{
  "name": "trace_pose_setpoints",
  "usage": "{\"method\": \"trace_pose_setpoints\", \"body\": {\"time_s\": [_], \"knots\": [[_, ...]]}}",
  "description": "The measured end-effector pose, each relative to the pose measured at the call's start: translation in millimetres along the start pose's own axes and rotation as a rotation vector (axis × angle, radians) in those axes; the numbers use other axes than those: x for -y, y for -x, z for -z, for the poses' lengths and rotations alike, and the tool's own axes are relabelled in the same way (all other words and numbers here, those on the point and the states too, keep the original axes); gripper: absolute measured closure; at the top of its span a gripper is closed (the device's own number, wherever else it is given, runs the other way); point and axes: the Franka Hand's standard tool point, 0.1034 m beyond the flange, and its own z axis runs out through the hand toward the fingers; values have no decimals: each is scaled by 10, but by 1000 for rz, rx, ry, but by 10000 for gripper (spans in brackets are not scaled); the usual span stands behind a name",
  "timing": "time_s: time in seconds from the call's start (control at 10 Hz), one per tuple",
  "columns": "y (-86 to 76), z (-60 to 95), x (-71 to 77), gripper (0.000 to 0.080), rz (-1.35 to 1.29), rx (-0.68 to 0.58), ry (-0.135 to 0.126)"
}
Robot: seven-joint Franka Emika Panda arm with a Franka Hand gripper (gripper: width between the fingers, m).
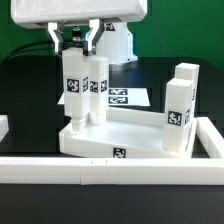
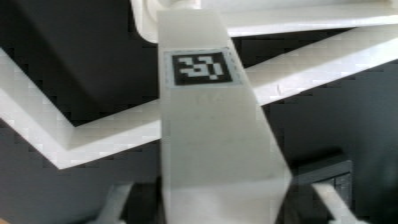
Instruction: Assemble desk
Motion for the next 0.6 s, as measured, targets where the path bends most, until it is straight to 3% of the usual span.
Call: {"method": "trace_pose_setpoints", "body": {"time_s": [0.6], "knots": [[176,-93,-84,509,3,16,19]]}}
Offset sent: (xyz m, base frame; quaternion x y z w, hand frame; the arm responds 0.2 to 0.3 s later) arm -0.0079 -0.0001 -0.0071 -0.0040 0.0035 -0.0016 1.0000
